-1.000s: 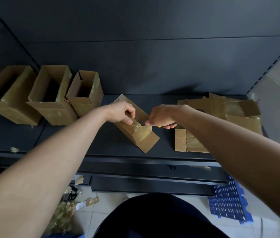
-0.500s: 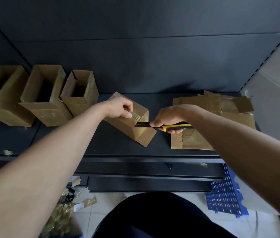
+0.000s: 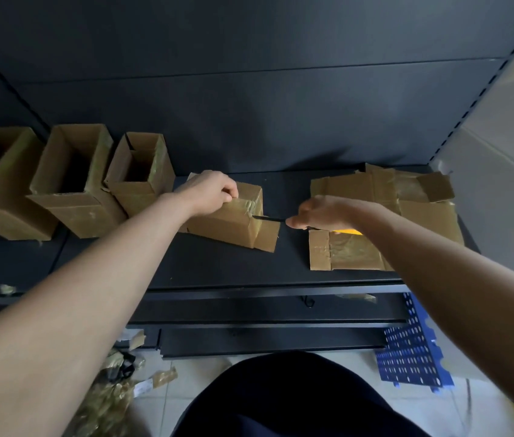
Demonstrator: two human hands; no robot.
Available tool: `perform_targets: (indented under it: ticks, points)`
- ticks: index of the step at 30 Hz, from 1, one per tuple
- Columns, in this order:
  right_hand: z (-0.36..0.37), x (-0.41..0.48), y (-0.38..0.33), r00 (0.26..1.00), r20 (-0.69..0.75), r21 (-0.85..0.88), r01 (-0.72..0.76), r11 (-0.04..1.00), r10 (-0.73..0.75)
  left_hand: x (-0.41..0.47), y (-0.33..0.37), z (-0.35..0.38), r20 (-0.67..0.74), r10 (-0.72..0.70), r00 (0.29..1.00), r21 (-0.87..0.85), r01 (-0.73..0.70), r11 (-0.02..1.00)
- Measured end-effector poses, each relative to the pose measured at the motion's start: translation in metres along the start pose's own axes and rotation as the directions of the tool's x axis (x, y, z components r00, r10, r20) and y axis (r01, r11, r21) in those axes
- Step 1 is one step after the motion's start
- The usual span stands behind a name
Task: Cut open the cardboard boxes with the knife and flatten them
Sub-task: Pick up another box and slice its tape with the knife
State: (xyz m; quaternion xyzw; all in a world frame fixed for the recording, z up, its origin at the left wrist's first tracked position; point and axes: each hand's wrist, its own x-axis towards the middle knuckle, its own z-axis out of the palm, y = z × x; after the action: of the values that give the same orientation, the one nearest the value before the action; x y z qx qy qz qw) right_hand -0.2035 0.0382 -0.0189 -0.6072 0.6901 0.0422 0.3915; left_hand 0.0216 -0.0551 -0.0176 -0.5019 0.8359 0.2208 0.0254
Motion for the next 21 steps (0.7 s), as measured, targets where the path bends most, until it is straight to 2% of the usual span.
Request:
perform_targets:
  ticks: [3,8,11,15,21]
  points:
    - [0.0,0.0,0.003,0.996,-0.088,-0.021,-0.011,1.0,0.009,-0.003,0.001,0.002,-0.051,0.025,0.998,0.008,-0.024,1.0]
    - [0.009,0.0,-0.001,0.979,-0.201,-0.101,-0.052,0.993,0.031,-0.001,-0.004,0.0,-0.04,0.113,0.993,0.068,-0.11,0.992]
    - [0.006,-0.001,-0.003,0.96,-0.278,-0.153,-0.078,0.985,0.033,-0.001,-0.004,0.0,-0.083,0.129,0.988,0.102,-0.121,0.987]
    - [0.009,-0.001,-0.008,0.972,-0.232,-0.157,-0.075,0.985,0.037,-0.002,-0.006,0.006,-0.179,0.071,0.981,0.103,-0.053,0.993]
    - [0.024,0.004,-0.011,0.964,-0.262,-0.063,-0.058,0.996,0.04,-0.006,-0.006,0.001,-0.183,0.026,0.983,0.128,-0.003,0.992]
